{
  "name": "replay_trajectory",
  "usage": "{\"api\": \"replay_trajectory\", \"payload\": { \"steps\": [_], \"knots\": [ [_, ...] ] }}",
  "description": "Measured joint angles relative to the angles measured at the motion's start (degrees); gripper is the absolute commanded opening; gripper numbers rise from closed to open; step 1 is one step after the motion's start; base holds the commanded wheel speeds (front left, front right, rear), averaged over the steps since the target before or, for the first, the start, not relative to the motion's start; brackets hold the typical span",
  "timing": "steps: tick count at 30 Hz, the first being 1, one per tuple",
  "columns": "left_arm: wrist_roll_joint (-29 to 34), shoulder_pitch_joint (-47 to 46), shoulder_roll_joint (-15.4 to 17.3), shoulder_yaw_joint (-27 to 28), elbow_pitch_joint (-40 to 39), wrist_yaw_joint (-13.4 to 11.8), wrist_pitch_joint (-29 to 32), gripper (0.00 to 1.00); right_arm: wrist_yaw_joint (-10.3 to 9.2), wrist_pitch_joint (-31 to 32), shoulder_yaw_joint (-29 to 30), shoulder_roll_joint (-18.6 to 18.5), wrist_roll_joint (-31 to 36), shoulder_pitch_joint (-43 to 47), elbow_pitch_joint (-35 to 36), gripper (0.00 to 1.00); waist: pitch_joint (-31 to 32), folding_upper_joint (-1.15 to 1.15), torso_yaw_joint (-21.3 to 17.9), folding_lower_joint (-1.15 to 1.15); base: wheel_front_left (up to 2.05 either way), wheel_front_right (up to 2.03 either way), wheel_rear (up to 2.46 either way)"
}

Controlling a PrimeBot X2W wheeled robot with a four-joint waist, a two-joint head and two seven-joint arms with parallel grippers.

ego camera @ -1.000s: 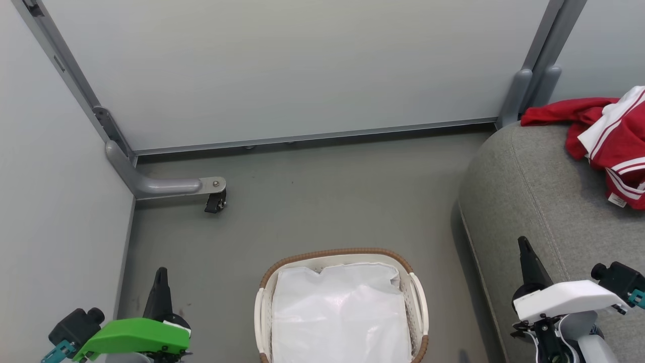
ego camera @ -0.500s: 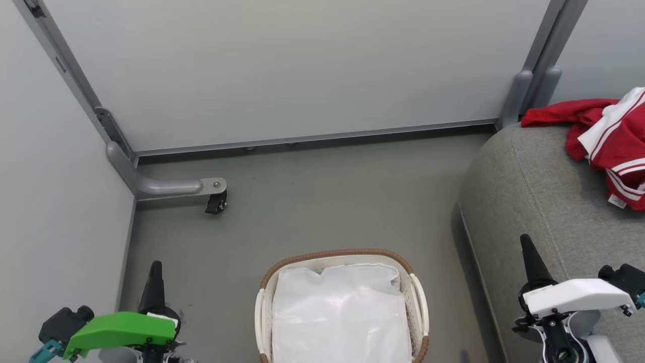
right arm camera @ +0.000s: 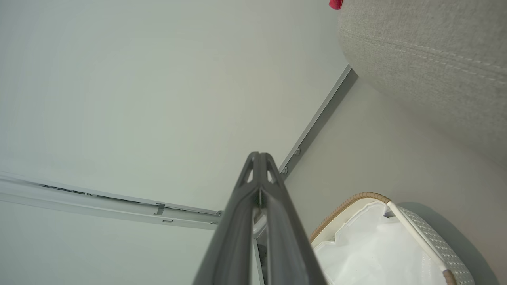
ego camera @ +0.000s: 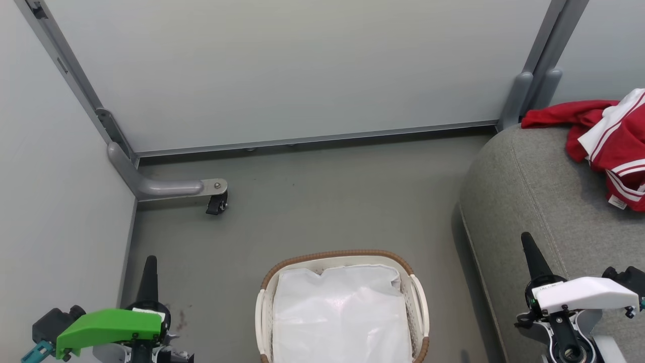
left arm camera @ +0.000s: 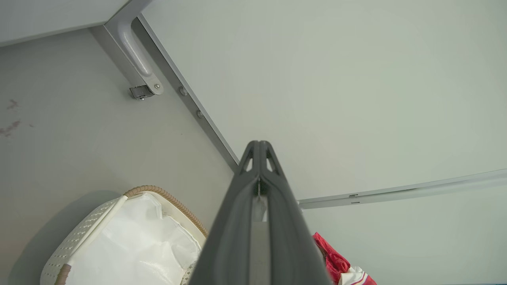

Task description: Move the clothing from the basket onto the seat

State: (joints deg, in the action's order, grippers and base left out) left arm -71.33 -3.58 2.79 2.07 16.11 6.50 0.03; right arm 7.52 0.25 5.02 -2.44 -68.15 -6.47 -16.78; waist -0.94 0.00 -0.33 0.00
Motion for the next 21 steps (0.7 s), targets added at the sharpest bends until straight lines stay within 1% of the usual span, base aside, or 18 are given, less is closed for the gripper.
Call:
{"api": "replay_trajectory", "payload": {
  "steps": [21],
  "knots": [
    [-9.00, -0.99, 0.01, 1.90, -0.90, 0.35, 2.93, 0.00, -0.02, 2.78, 0.59, -0.13, -10.49, 0.00, 1.21, 0.00, 0.29, 0.00, 0.13, 0.00, 0.00, 0.00, 0.00]
  ]
}}
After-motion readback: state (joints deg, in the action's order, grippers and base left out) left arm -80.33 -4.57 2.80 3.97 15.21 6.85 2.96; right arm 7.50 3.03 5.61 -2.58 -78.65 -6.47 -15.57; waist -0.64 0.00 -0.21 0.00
